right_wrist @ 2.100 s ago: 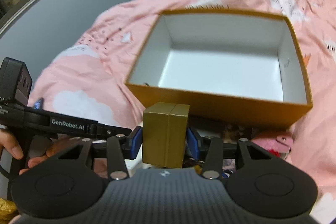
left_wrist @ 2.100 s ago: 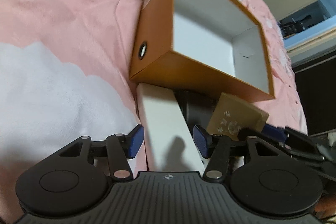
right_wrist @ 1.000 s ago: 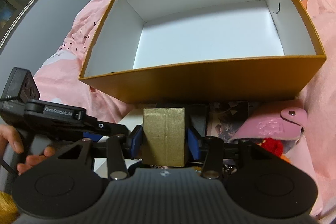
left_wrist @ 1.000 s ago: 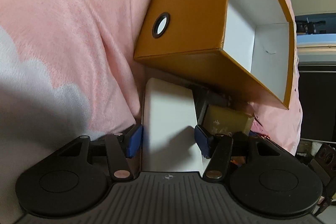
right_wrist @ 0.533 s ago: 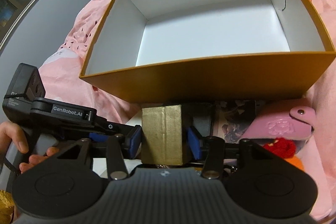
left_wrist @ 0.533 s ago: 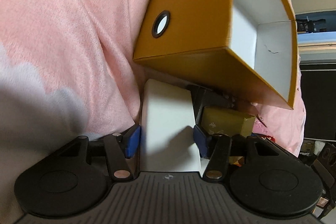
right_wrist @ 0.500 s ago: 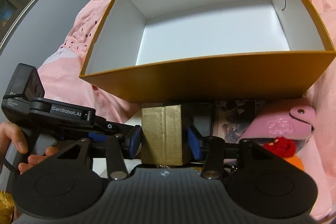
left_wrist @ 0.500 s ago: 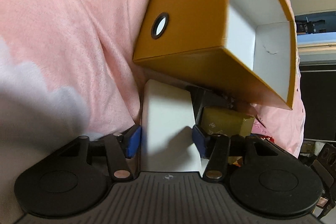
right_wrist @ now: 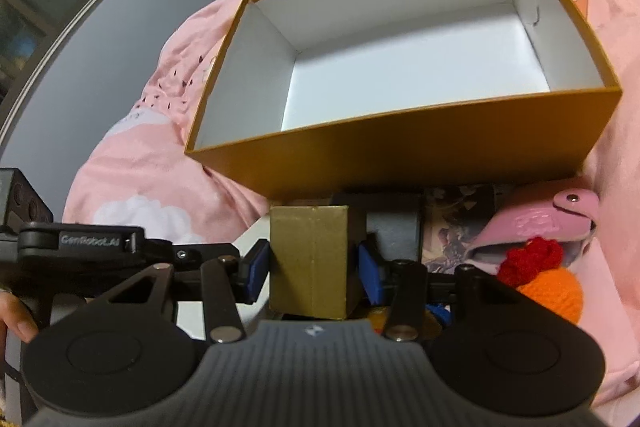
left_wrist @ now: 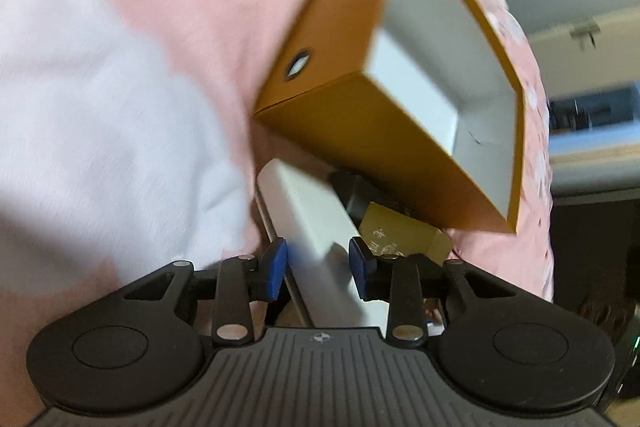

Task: Organize objects
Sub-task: 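Lift the gold cube with the right tool while the left tool lifts the white box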

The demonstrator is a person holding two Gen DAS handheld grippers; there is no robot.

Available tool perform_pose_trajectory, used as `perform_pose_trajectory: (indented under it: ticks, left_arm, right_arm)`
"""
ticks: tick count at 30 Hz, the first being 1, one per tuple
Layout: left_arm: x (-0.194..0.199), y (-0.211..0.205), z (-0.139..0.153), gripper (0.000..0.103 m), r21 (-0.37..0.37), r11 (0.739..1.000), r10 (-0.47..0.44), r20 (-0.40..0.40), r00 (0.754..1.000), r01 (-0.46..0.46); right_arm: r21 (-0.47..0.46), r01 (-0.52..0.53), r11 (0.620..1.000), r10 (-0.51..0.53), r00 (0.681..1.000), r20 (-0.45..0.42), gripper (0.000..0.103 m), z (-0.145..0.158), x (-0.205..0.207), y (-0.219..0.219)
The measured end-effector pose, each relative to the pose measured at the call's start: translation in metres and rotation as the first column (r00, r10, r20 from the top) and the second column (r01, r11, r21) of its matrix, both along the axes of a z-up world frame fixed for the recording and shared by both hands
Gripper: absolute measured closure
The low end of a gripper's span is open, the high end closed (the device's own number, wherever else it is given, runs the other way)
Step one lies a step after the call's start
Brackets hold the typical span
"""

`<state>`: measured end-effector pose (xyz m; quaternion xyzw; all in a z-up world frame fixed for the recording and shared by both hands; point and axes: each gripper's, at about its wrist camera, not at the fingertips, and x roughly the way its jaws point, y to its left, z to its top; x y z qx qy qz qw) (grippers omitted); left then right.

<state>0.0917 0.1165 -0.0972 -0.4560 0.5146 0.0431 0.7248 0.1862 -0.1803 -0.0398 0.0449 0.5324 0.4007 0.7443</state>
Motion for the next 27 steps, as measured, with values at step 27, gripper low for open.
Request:
perform_pose_trajectory:
  ticks: [27]
  left_arm:
    - [0.003, 0.028, -0.023, 0.055, -0.065, 0.996, -0.073, -0.125, 0.990, 0.065]
  right_arm:
    - [-0.016, 0.014, 1.000, -0.015, 1.000, -0.008, 0.053, -0.002, -0.004, -0.008]
